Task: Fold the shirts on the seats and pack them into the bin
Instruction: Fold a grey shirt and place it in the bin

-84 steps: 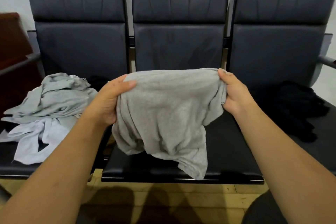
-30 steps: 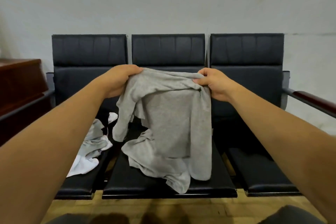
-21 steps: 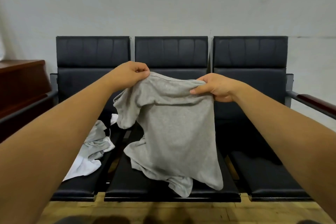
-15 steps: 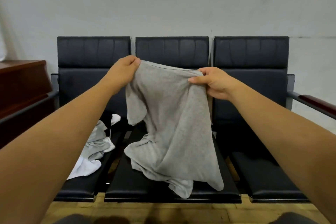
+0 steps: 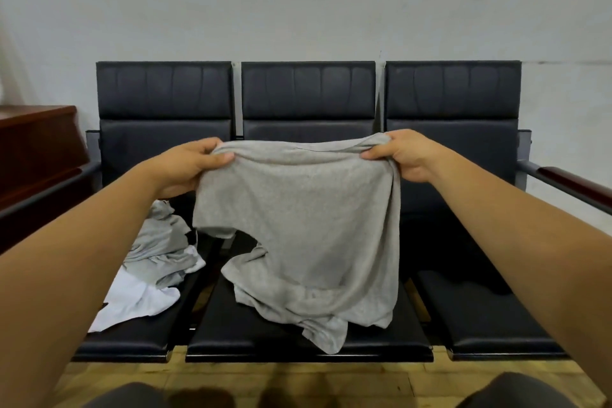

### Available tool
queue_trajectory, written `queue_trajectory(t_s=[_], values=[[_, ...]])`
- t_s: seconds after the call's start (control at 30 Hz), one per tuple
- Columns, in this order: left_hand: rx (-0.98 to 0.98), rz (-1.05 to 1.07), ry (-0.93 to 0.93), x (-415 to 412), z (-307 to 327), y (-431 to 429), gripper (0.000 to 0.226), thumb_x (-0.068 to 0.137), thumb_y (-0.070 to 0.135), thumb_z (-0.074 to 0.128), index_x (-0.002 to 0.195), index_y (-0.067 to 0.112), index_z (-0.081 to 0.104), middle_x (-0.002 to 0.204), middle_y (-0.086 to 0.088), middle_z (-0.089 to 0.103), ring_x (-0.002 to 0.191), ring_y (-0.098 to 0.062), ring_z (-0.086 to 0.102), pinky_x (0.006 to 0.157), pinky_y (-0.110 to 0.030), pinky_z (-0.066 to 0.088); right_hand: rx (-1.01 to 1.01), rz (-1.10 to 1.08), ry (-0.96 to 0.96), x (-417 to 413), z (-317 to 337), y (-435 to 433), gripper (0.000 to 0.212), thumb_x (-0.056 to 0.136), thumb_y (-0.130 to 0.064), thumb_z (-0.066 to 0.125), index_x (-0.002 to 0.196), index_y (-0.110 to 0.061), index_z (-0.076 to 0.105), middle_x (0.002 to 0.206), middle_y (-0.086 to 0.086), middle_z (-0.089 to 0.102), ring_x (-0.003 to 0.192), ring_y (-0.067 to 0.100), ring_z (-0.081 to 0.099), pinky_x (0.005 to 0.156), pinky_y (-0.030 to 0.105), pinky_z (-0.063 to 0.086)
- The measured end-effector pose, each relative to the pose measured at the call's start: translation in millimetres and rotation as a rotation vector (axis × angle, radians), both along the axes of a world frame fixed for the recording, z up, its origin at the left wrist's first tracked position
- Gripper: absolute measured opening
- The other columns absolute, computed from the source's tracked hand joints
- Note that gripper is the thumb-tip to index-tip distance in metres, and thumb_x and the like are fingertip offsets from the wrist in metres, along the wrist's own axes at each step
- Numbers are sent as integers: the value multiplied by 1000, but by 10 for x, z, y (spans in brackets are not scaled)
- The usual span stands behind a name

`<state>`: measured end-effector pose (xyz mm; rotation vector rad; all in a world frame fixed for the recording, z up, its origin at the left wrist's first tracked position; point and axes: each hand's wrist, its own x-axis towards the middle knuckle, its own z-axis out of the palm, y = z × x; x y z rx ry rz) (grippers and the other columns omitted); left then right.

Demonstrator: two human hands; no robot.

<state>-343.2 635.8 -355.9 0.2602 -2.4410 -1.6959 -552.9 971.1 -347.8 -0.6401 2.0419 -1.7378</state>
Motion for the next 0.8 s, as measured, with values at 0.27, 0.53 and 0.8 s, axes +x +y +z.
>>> queue_trajectory(t_s=[0.27,0.53,0.8], values=[[-108,-20,247,-215,446,589,14,98,25,63,109,18,63,99,2,68,87,-11,66,76,-28,55,67,182,240,331,77,-277,32,81,-23,83,112,-18,74,106,4,75,101,19,71,87,31,58],[61,-49,233,-468,508,955,13,98,17,64,109,12,67,97,-3,71,92,-17,68,82,-33,59,254,479,135,881,74,-685,36,83,-18,82,117,-12,69,110,4,77,103,20,73,90,34,59],[462,-163,-118,-416,-363,834,96,77,82,55,136,7,58,138,-14,62,127,-34,59,108,-52,46,-253,31,-199,697,97,-782,31,82,-12,82,109,0,71,104,16,76,94,29,75,83,43,62]])
